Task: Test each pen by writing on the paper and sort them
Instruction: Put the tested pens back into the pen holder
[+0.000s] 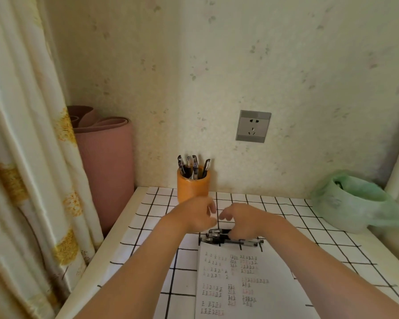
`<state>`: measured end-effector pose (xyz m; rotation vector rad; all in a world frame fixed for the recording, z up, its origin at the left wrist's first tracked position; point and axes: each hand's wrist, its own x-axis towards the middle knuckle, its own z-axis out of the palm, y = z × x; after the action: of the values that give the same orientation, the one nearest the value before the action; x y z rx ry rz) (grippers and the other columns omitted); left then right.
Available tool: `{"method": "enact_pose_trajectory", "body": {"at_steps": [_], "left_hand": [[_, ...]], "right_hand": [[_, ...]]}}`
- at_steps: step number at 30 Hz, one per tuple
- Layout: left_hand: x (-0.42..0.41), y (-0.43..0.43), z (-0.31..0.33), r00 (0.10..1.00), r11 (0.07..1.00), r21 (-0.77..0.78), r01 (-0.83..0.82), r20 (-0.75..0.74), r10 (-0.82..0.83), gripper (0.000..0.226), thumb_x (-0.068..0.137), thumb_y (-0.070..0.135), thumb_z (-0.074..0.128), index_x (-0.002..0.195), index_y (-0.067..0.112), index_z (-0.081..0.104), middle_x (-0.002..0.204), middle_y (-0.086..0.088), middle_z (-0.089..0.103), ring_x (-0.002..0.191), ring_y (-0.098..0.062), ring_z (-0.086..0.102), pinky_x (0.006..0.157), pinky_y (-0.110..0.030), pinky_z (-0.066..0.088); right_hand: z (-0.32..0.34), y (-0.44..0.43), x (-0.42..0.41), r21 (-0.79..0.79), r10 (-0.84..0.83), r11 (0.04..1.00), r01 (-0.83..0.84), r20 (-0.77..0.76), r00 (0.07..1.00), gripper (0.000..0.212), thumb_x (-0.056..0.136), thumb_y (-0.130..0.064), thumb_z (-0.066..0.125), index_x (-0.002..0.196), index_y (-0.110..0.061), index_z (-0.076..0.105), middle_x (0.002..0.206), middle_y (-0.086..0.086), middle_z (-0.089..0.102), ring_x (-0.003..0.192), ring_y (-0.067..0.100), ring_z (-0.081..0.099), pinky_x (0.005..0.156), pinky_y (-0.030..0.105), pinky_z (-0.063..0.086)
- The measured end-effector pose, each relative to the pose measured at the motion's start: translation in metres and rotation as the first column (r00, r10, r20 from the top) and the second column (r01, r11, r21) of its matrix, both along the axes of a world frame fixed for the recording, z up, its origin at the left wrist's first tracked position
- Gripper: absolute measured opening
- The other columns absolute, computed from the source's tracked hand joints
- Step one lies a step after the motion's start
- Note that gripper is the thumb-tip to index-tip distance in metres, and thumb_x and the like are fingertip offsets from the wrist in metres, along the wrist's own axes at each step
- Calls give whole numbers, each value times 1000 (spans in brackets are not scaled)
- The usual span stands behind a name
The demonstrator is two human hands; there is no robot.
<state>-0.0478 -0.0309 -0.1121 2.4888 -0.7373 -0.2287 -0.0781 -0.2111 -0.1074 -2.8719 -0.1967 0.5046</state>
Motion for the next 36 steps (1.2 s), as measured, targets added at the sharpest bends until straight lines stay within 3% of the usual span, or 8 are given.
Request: {"method": "enact_pose_trajectory", "body": {"at_steps": [3, 5, 16, 23, 27, 29, 33, 36], "left_hand": [[2, 2, -11, 990, 962, 268, 48, -143, -10, 60, 79, 40, 72, 133, 27, 52, 125, 5, 57, 109, -17, 57, 92, -34, 51], [4, 3, -18, 990, 939, 339, 60, -138, -14, 61, 77, 39, 75, 132, 31, 53, 122, 5, 61, 105, -17, 59, 89, -33, 52], [7, -3, -29, 999, 960, 278, 16, -36, -7, 35, 84, 16, 70, 117, 23, 59, 100, -2, 62, 86, -18, 59, 68, -25, 46], [5, -3, -24, 997, 962, 272, 37, -78, -17, 21, 91, 12, 61, 112, 11, 67, 92, -9, 63, 78, -19, 54, 70, -29, 45], [8, 4, -4, 996, 997, 77, 3, -94, 4, 16, 89, 13, 66, 106, 13, 67, 98, -6, 66, 78, -13, 58, 65, -22, 47], [11, 8, 13, 992, 994, -102, -35, -124, 22, 19, 85, 16, 74, 102, 14, 66, 93, -2, 68, 73, -9, 61, 61, -19, 48], [18, 12, 43, 990, 893, -436, -110, -130, 59, 31, 77, 7, 79, 100, 19, 63, 90, 4, 68, 77, -6, 63, 68, -18, 49], [27, 14, 53, 985, 770, -624, -130, 6, 172, 24, 81, 11, 74, 100, 24, 65, 87, 3, 69, 75, -5, 62, 71, -21, 51]], "right_hand": [[-9, 0, -2, -57, 44, 997, -43, 9, 999, 63, 78, -24, 72, 138, -29, 52, 126, -1, 51, 114, 19, 51, 96, 35, 49], [-13, 1, -1, -63, 63, 996, -61, 28, 998, 58, 78, -26, 72, 133, -29, 55, 118, -3, 50, 105, 17, 51, 91, 34, 51], [-23, 16, 7, -112, 150, 984, -141, 84, 985, 29, 86, -5, 59, 112, -16, 64, 109, 7, 59, 95, 22, 59, 74, 29, 48], [-25, 17, 6, -157, 179, 976, -154, 161, 971, 25, 95, -9, 55, 120, -10, 58, 117, 12, 53, 101, 26, 57, 80, 32, 46], [-17, 17, 5, -69, 137, 989, -128, 155, 978, 25, 97, -9, 51, 121, -15, 47, 109, 9, 59, 96, 25, 58, 80, 37, 48], [-7, 18, 5, 76, 91, 992, -102, 139, 986, 24, 99, -11, 49, 121, -17, 44, 105, 6, 61, 92, 21, 58, 81, 38, 49], [19, 21, 12, 444, -52, 896, -24, 158, 986, 23, 99, -10, 50, 118, -23, 45, 96, -4, 62, 91, 15, 61, 80, 29, 50], [37, 23, 17, 630, -230, 777, 6, 274, 934, 21, 97, -9, 55, 112, -23, 50, 92, -2, 65, 89, 17, 64, 80, 30, 50]]}}
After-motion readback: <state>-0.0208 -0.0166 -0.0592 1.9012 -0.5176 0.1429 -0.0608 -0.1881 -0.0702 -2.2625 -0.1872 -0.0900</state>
